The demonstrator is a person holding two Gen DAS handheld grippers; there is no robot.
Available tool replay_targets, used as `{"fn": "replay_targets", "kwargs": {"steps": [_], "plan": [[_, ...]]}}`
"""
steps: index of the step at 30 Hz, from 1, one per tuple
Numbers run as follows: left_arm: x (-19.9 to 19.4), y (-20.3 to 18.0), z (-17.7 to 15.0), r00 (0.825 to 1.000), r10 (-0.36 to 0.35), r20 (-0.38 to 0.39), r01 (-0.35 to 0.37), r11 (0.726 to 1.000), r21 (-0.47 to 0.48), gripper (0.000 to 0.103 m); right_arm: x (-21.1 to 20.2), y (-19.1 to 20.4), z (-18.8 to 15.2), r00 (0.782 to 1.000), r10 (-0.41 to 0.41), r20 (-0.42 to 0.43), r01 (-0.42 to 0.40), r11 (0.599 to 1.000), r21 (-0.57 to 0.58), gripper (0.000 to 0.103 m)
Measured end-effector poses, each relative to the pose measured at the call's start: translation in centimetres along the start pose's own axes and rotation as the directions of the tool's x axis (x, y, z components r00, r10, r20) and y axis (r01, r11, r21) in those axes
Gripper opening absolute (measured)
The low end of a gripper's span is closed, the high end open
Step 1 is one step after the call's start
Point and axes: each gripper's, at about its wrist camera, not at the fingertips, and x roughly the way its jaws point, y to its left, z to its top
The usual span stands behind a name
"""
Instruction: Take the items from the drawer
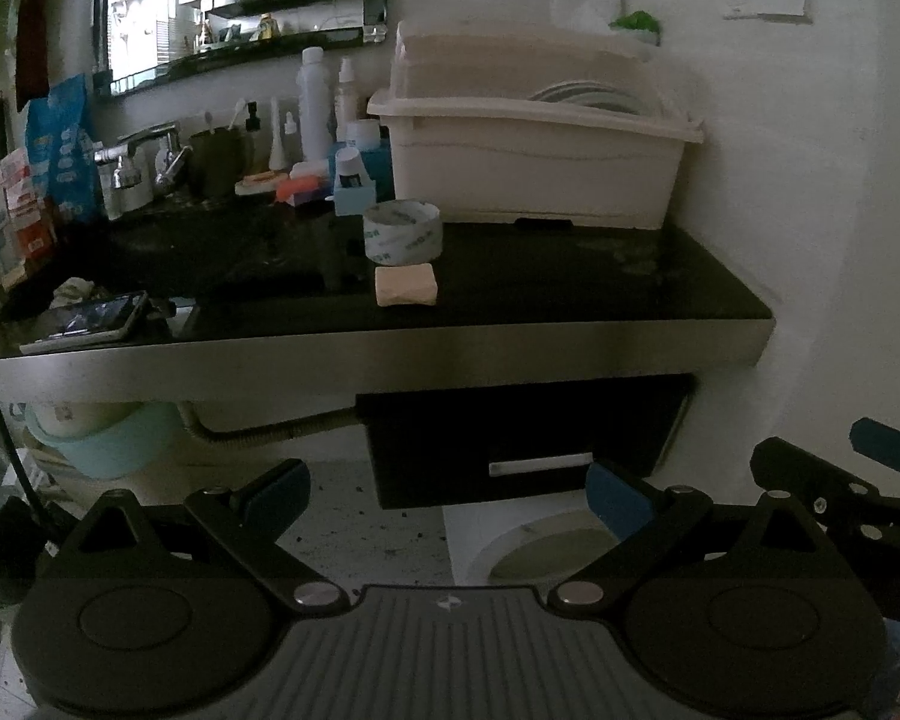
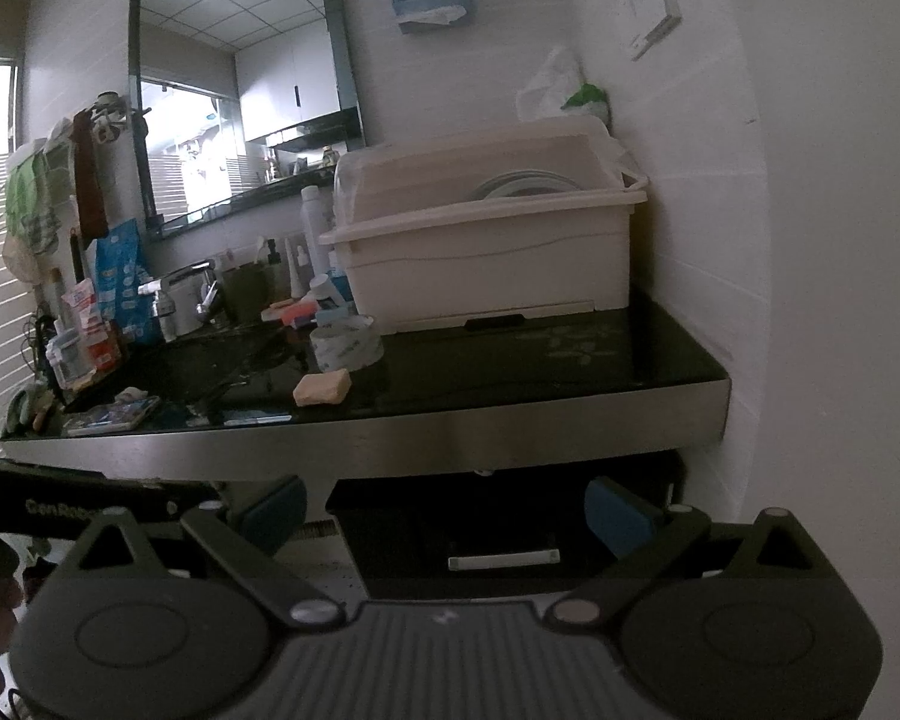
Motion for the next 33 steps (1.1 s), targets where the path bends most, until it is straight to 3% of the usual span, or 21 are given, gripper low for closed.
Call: {"fn": "replay_targets", "kwargs": {"steps": [20,29,33], "plan": [[1.1,0.7,-0.1,0.997,0.072,-0.028,-0.072,0.997,0.008,0.099,0.7,-0.2,-0.7,1.0,-0.017,0.001,0.017,1.0,0.006,0.1],[1.6,1.0,-0.8,0.999,0.054,-0.001,-0.054,0.999,-0.006,0.099,2.2,-0.5,-2.3,1.0,-0.025,0.0,0.025,0.997,-0.08,0.1],[2.1,1.6,-1.3,1.0,0.012,-0.021,-0.012,0.999,-0.035,0.099,3.2,-0.8,-2.8,0.999,-0.037,-0.016,0.035,0.995,-0.094,0.1]]}}
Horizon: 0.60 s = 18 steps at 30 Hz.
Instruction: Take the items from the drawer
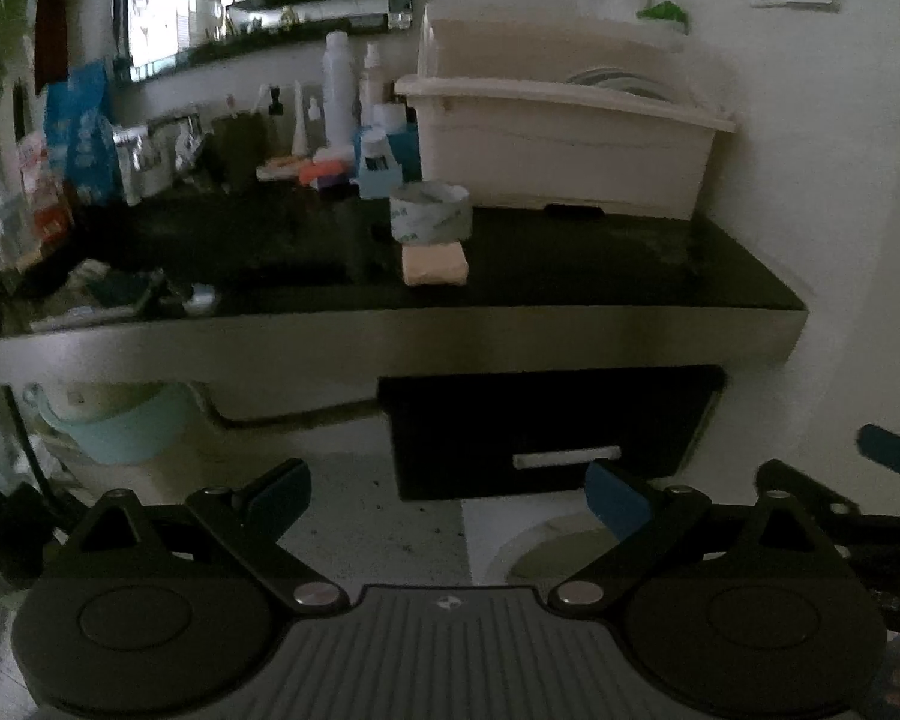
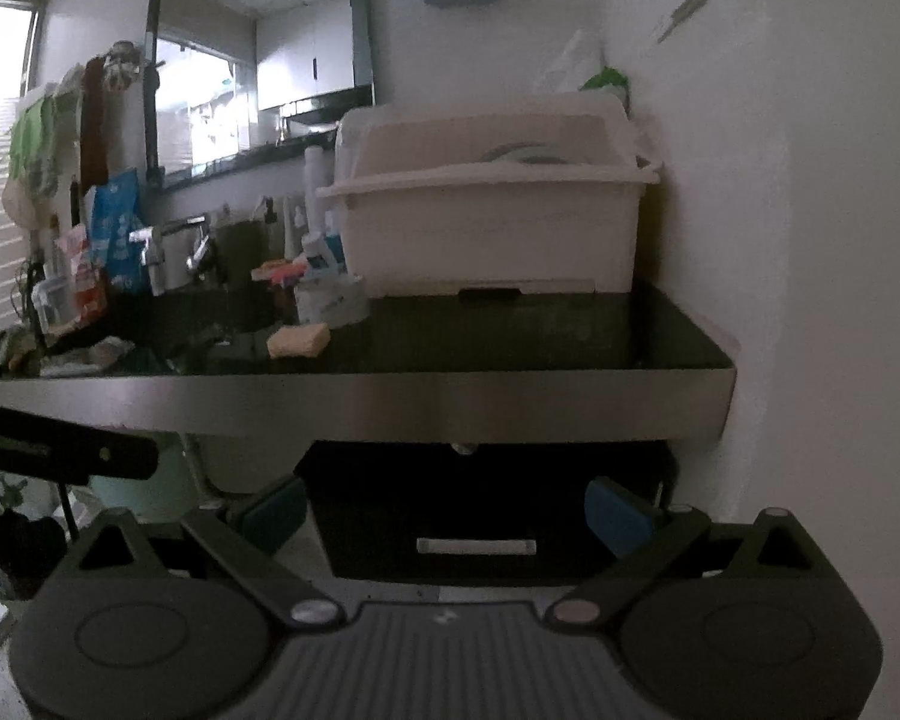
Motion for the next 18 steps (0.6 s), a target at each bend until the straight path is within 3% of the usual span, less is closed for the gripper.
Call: {"fn": "replay_targets", "kwargs": {"steps": [8,15,18], "plan": [[0.1,2.4,-1.4,0.993,-0.089,0.077,0.099,0.987,-0.13,0.103,2.0,-0.6,-0.9,1.0,-0.013,-0.023,0.013,1.0,-0.02,0.1],[1.2,2.4,-2.2,0.998,-0.022,0.055,0.026,0.997,-0.075,0.103,3.6,-0.3,-1.5,1.0,-0.011,-0.007,0.011,0.998,-0.055,0.1],[1.6,2.4,-2.6,0.999,-0.008,0.046,0.01,0.999,-0.043,0.103,4.4,0.0,-1.8,1.0,0.026,0.003,-0.026,0.996,-0.082,0.1]]}}
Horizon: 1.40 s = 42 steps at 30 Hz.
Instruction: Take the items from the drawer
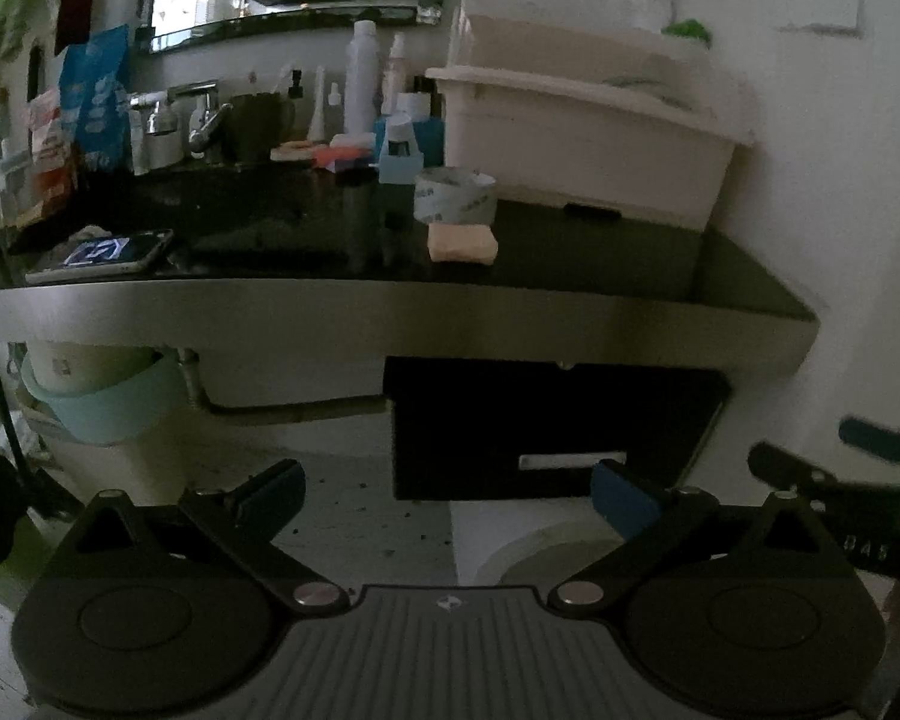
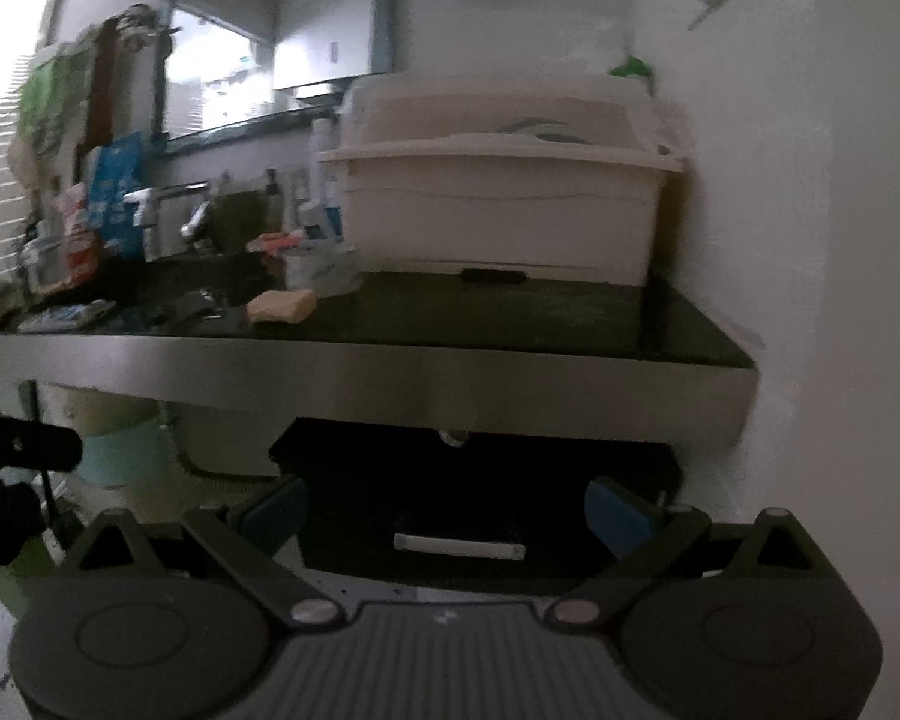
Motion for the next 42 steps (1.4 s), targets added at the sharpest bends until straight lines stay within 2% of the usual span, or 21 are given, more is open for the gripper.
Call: {"fn": "replay_targets", "kwargs": {"steps": [6,9,11,14,18,21,26,30,33,39,42], "plan": [[0.6,0.3,-0.3,1.0,-0.028,0.006,0.028,0.999,0.02,0.103,2.2,-0.7,-0.5,0.997,0.069,0.022,-0.071,0.995,0.063,0.1],[0.2,0.5,-0.4,0.997,-0.058,0.049,0.057,0.998,0.019,0.103,3.4,-1.4,-0.7,0.994,0.101,0.027,-0.103,0.99,0.1,0.1],[0.2,0.6,-0.5,0.995,-0.07,0.066,0.069,0.997,0.02,0.103,4.3,-1.6,-0.5,0.995,0.095,0.019,-0.096,0.991,0.089,0.1],[0.6,1.0,-0.5,0.99,-0.128,0.061,0.128,0.992,-0.003,0.103,6.3,-2.0,-0.1,0.995,0.1,-0.008,-0.099,0.993,0.069,0.1],[1.4,2.4,-0.7,0.974,-0.219,0.055,0.224,0.969,-0.106,0.103,8.2,-2.1,-0.6,0.989,0.141,-0.046,-0.139,0.989,0.045,0.1],[1.9,2.5,-0.9,0.98,-0.19,0.054,0.195,0.974,-0.119,0.103,10.1,-2.1,-1.5,0.981,0.166,-0.097,-0.165,0.986,0.017,0.1],[2.4,2.9,-1.2,0.987,-0.155,0.047,0.159,0.982,-0.101,0.103,12.0,-0.3,-3.1,0.975,0.155,-0.158,-0.178,0.974,-0.139,0.1],[2.6,2.7,-1.6,0.993,-0.105,0.055,0.107,0.994,-0.038,0.103,13.6,1.6,-4.3,0.972,0.119,-0.203,-0.18,0.932,-0.313,0.1],[2.7,2.3,-2.0,0.995,-0.072,0.062,0.071,0.997,0.024,0.103,14.5,3.1,-5.2,0.971,0.102,-0.215,-0.189,0.878,-0.439,0.099],[3.6,3.1,-2.2,0.987,-0.163,-0.009,0.163,0.986,0.021,0.103,16.2,4.0,-6.4,0.965,0.094,-0.243,-0.217,0.805,-0.552,0.098],[4.0,3.7,-2.3,0.985,-0.17,-0.04,0.17,0.985,-0.008,0.103,17.1,4.5,-7.0,0.962,0.088,-0.256,-0.231,0.763,-0.604,0.098]]}}
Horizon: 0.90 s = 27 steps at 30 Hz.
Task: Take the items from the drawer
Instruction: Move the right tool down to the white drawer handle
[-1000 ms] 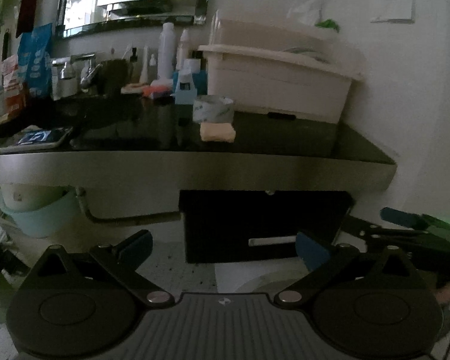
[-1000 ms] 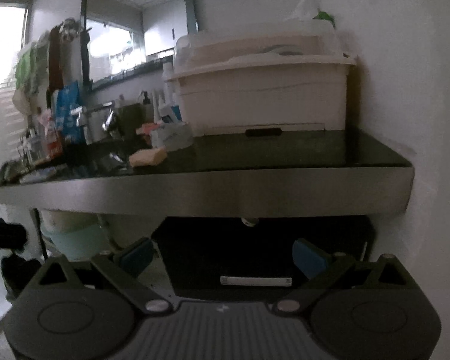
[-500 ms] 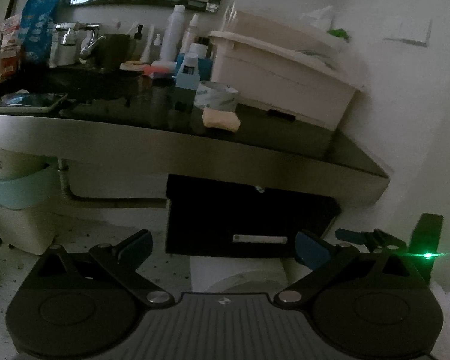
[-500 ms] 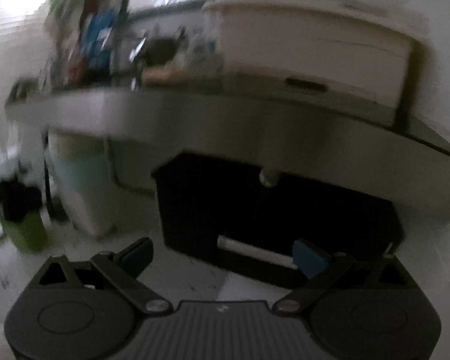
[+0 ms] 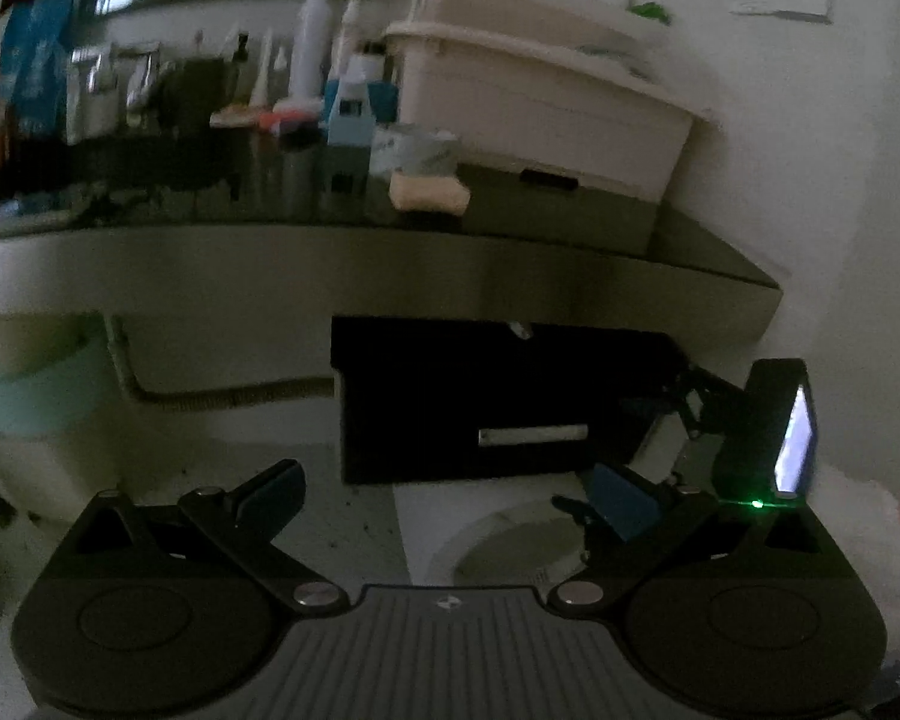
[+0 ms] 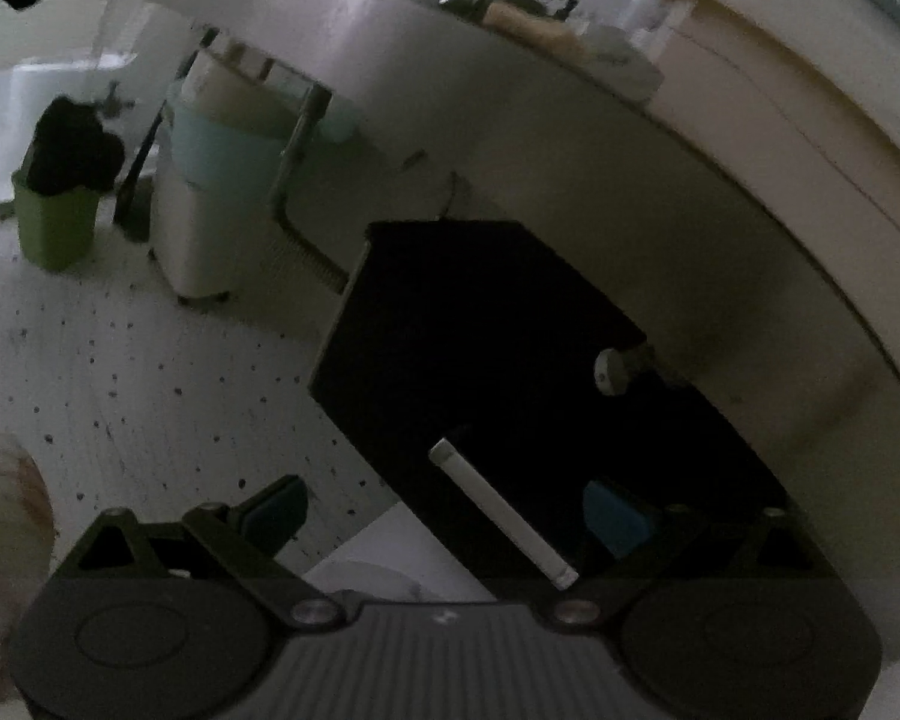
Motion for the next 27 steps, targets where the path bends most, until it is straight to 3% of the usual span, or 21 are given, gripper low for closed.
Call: {"fn": "replay_targets", "kwargs": {"steps": [6,12,14,20,24,27], "plan": [[-0.1,0.5,-0.5,1.0,0.015,-0.005,-0.015,1.0,-0.007,0.103,1.3,-0.2,0.5,0.997,0.018,-0.07,-0.024,0.996,-0.085,0.097],[-0.2,0.8,-0.8,0.999,0.038,-0.002,-0.038,0.999,-0.008,0.103,3.7,-0.6,0.2,0.986,0.004,-0.166,-0.04,0.977,-0.211,0.087],[-0.3,1.1,-0.9,0.999,0.043,-0.007,-0.043,0.999,-0.021,0.103,4.9,-0.3,0.0,0.981,-0.009,-0.196,-0.047,0.959,-0.278,0.079],[-0.5,1.5,-0.9,0.999,0.043,-0.004,-0.043,0.999,-0.03,0.103,7.8,1.3,-1.2,0.962,-0.076,-0.263,-0.069,0.862,-0.502,0.078],[-0.6,1.8,-0.9,0.999,0.044,-0.002,-0.044,0.998,-0.036,0.103,9.0,1.3,-1.5,0.954,-0.08,-0.291,-0.085,0.855,-0.512,0.075],[-0.7,2.1,-0.9,0.999,0.044,-0.001,-0.044,0.998,-0.041,0.103,9.8,1.2,-1.5,0.947,-0.087,-0.311,-0.09,0.853,-0.514,0.066]]}}
